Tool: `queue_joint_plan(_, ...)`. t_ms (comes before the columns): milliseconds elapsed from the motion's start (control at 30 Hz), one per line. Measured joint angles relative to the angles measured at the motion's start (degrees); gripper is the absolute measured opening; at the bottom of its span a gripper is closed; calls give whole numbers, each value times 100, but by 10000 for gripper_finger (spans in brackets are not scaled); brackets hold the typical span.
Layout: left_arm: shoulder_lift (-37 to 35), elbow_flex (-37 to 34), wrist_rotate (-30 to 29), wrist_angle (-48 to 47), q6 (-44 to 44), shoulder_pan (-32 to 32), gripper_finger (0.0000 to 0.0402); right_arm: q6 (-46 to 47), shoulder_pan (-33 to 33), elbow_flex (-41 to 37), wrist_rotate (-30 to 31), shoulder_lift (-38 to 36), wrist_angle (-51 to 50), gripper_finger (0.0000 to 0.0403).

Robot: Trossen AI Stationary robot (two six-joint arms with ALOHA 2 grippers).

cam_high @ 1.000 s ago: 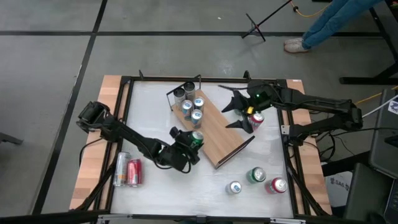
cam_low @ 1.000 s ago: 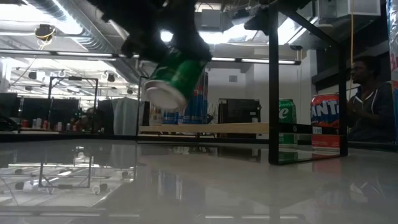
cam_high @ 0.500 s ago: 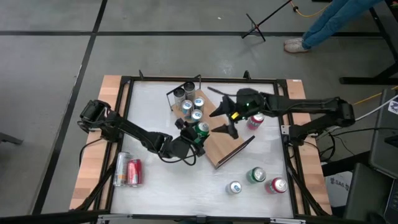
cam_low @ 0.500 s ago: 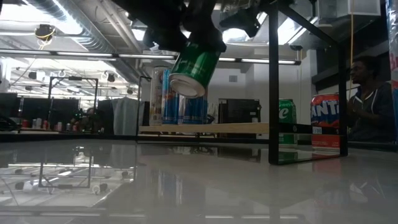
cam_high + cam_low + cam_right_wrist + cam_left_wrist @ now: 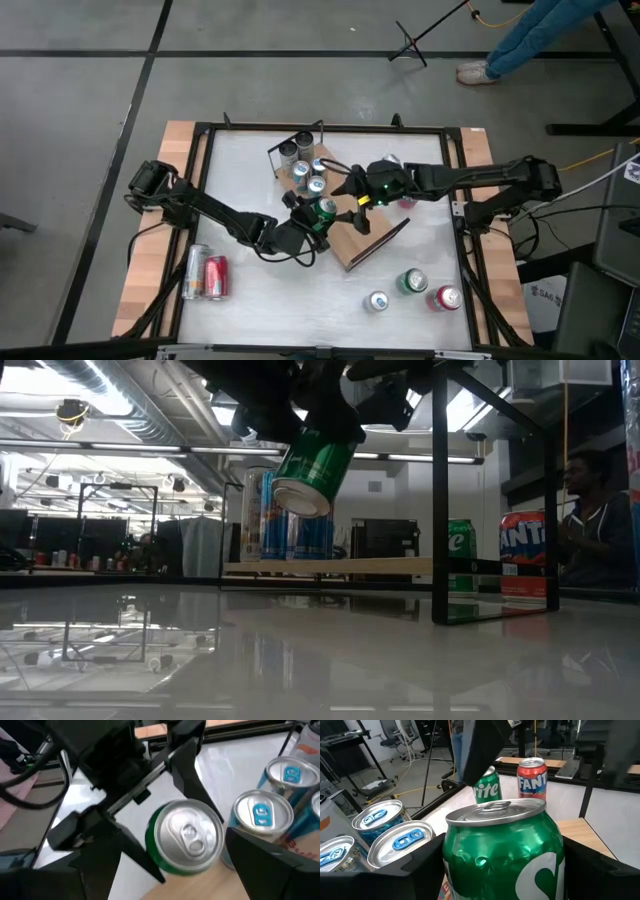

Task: Place canned beverage on shelf
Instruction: Put the bottom left green soda can on the shelf

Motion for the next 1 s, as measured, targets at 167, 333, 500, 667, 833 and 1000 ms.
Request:
queue_joint_plan(167,0,0,4,0,1,0,298,258,-20,0,9,88,288,342)
queue_joint_plan(333,1,0,30,13,1,0,298,323,-16,0,52,157,270,342)
queue_joint_plan(500,0,0,30,31,3,0,298,395,-15,-2,70,256,205,342)
queue_joint_plan(667,0,0,32,47,13,-2,298,459,-15,-2,155,397,239,342)
queue_joint_plan(833,0,2,39,229,341,0,298,506,-15,0,2,533,294,342)
queue_joint_plan(1000,2,2,47,272,457,-2,298,517,-13,0,-7,585,306,342)
